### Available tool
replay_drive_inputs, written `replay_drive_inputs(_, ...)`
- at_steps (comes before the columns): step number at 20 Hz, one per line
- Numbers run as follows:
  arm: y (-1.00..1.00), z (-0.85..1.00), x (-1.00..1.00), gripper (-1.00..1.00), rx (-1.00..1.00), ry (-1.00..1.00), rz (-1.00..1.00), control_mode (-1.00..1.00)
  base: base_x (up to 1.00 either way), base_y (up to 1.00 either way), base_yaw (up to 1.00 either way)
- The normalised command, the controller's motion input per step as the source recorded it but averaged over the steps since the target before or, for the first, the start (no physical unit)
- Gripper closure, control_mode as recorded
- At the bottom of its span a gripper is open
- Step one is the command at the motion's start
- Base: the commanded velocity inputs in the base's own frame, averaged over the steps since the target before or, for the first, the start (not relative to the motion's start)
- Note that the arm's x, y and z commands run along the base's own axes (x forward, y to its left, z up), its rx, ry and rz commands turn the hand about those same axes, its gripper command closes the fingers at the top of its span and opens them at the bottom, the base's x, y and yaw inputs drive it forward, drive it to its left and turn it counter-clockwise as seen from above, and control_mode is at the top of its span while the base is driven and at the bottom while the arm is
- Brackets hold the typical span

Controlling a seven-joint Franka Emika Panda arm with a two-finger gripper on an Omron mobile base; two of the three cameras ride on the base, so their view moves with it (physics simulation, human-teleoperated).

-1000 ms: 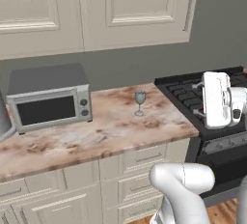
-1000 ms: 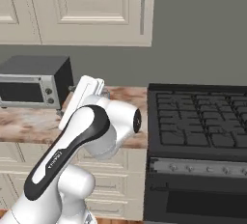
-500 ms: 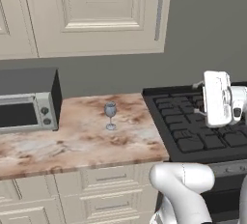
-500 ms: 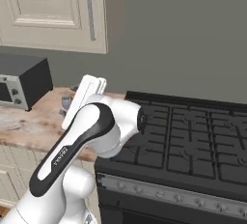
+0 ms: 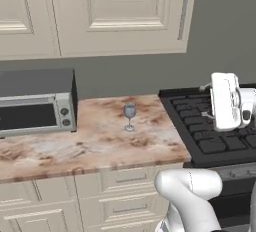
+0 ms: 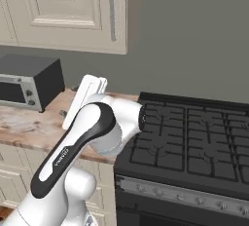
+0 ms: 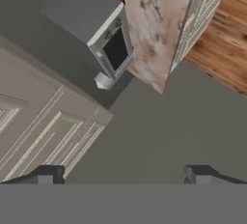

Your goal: Retrieve the wine glasses from the counter and place one next to each plate.

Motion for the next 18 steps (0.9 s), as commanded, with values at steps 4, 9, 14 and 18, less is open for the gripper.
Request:
replay_drive_inputs(4, 0.0, 0.0, 0.0, -1.0, 0.0, 0.0, 0.0, 1.0, -0.01, 0.4, 0.0)
replay_drive_inputs(9, 0.0, 0.0, 0.0, -1.0, 0.0, 0.0, 0.0, 1.0, 0.07, -0.01, -0.03)
replay_drive_inputs(14, 0.0, 0.0, 0.0, -1.0, 0.0, 0.0, 0.0, 1.0, 0.43, 0.07, -0.16)
replay_drive_inputs(18, 0.0, 0.0, 0.0, -1.0, 0.0, 0.0, 0.0, 1.0, 0.66, 0.65, -0.17)
